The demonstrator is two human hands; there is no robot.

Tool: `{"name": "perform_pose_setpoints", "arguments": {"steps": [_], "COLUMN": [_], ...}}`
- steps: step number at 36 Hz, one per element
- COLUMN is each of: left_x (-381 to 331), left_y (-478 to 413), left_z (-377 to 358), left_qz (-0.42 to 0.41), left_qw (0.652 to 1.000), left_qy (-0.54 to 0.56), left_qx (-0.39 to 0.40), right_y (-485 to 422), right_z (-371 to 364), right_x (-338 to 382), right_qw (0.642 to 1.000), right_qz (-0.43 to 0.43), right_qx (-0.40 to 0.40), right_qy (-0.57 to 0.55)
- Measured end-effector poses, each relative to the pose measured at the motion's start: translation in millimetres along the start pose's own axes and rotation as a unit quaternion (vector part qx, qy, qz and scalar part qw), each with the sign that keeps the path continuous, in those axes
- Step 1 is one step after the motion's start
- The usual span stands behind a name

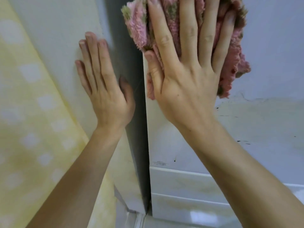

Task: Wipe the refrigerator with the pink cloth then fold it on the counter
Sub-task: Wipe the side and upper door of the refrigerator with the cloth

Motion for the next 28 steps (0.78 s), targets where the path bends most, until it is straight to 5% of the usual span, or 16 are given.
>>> {"name": "perform_pose_setpoints", "arguments": {"steps": [15,24,28], "left_x": [27,31,35], "left_y": [93,102,102], "left_z": [-34,-45,-47], "left_qz": [-0.065,-0.079,-0.089], "left_qw": [0.997,0.995,0.994], "left_qy": [0.006,-0.020,-0.030], "left_qx": [-0.038,-0.064,-0.059], "right_y": [172,78,49], "right_z": [-74,-53,-53], "right_x": [6,15,18], "right_qw": [0.998,0.994,0.997], "right_qz": [0.034,0.040,0.023], "right_qx": [0.030,-0.098,-0.069], "right_qy": [-0.032,-0.011,0.002]}}
Point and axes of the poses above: each hand's wrist, its own y-axis away from the middle knuckle, its own z-axis out of the back of the hand, x = y × z, the point moved 4 cm from there along -y, towards the middle knuckle, and after that the axes turned 10 degrees about x, right-handed, at the moved point
